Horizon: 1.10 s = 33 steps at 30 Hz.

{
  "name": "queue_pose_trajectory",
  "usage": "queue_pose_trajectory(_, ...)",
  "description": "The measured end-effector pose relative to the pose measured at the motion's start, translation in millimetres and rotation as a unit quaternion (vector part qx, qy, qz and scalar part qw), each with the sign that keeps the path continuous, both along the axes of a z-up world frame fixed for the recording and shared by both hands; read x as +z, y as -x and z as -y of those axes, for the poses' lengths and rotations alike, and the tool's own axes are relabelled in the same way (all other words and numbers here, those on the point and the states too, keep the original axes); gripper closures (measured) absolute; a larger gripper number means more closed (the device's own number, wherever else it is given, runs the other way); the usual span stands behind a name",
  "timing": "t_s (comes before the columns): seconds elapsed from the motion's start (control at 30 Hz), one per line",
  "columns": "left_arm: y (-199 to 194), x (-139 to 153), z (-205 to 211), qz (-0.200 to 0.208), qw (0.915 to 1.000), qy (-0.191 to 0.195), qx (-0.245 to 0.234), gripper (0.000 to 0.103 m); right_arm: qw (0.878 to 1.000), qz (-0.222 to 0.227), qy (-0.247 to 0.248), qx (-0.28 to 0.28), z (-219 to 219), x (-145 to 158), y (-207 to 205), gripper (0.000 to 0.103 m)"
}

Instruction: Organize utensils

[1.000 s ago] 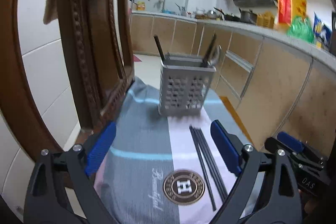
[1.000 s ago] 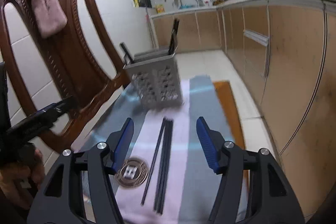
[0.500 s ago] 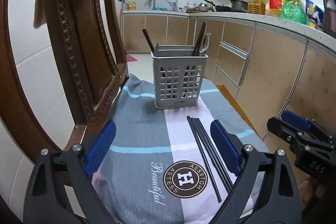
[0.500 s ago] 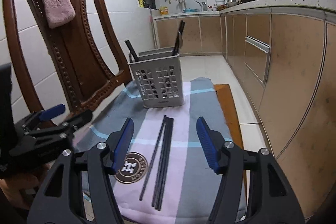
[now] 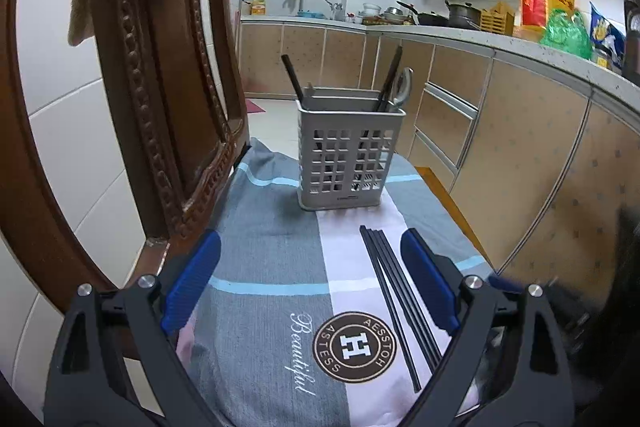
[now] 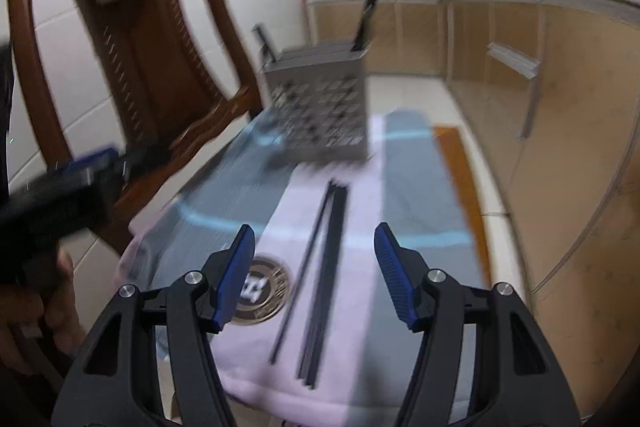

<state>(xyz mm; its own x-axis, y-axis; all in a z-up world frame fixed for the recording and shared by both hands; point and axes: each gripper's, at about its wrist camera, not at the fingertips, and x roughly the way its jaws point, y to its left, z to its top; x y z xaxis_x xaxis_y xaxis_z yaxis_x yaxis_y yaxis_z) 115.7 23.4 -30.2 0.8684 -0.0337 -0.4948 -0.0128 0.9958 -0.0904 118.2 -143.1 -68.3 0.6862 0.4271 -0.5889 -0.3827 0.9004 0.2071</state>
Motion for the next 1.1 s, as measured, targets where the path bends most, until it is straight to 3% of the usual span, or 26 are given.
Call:
queue_pose_trajectory(0.23,-7.1,5.7,-21.3,-0.002,0.9994,0.026,0.024,0.012,0.994,-0.1,-0.033,0.027,-23.9,-44.0,-35.9,0.042)
queue_pose_trajectory(0.47,-7.9,7.1,-29.5,-0.004,0.999,0.035,0.028,0.012,0.993,-0.113,-0.015,0.007,-32.1,-57.8,-50.7,0.042)
queue_pose_trajectory(0.9,-4.9,7.9,-32.3,-0.008,0.9989,0.042,0.022,0.012,0.992,-0.1,0.076,-0.01,-61.7,-58.6,-60.7,0.039)
queue_pose_trajectory(1.03,-4.6,8.3,-31.3,-0.01,0.9989,0.041,0.022,0.012,0.99,-0.108,0.082,-0.023,-65.0,-58.7,-64.1,0.036)
queue_pose_trajectory(1.1,-4.0,8.4,-30.5,-0.011,0.999,0.04,0.02,0.012,0.989,-0.132,0.061,-0.033,-57.0,-60.1,-67.4,0.036)
